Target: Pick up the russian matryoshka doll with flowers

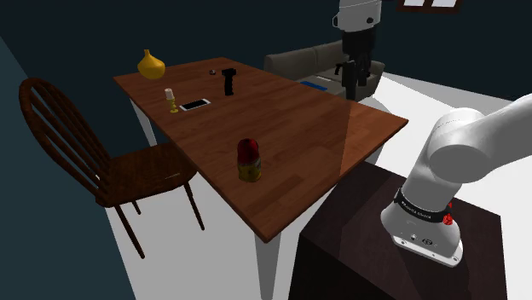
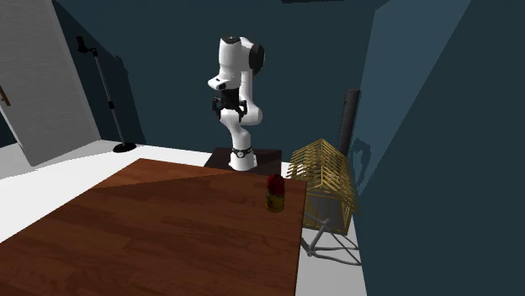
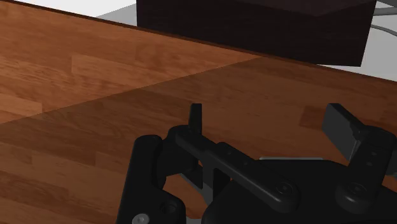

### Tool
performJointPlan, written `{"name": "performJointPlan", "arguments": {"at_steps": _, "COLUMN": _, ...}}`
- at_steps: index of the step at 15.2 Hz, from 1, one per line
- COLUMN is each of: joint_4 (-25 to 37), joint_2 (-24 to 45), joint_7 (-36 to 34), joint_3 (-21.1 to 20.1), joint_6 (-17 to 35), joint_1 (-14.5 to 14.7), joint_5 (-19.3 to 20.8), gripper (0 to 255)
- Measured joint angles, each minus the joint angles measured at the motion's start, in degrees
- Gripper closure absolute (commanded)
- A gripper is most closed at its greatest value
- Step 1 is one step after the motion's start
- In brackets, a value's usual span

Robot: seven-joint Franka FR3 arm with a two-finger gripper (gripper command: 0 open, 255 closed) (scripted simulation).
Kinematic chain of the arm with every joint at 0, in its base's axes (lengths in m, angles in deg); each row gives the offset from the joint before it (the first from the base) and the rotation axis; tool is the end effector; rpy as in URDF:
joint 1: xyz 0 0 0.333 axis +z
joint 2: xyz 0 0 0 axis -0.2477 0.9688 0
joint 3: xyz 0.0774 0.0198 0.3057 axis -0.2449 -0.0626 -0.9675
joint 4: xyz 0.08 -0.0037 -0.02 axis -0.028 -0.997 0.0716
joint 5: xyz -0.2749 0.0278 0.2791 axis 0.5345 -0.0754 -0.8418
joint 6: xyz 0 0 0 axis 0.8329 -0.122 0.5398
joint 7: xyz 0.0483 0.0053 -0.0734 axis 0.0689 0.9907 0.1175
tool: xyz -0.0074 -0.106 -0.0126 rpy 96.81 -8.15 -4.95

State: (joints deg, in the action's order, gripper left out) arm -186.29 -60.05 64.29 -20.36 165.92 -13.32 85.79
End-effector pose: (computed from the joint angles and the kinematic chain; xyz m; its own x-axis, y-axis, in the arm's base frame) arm 0.2884 0.0219 0.5452 0.9827 0.0315 -0.1823 0.0532 -0.9919 0.1153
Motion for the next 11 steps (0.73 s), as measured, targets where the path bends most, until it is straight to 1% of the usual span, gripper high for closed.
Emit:
{"name": "performJointPlan", "arguments": {"at_steps": 2, "joint_4": 0.4, "joint_2": 1.04, "joint_7": -0.44, "joint_3": -0.4, "joint_6": 0.3, "joint_1": 0.15, "joint_5": -0.42, "gripper": 0}}
{"name": "performJointPlan", "arguments": {"at_steps": 4, "joint_4": 2.11, "joint_2": 4.83, "joint_7": -1.6, "joint_3": -1.44, "joint_6": 1.22, "joint_1": 0.48, "joint_5": -1.5, "gripper": 0}}
{"name": "performJointPlan", "arguments": {"at_steps": 6, "joint_4": 4.21, "joint_2": 9.64, "joint_7": -3.47, "joint_3": -3.11, "joint_6": 2.59, "joint_1": 1.04, "joint_5": -3.05, "gripper": 0}}
{"name": "performJointPlan", "arguments": {"at_steps": 11, "joint_4": 10.77, "joint_2": 21.67, "joint_7": -6.53, "joint_3": -5.67, "joint_6": 4.71, "joint_1": 1.71, "joint_5": -5.17, "gripper": 0}}
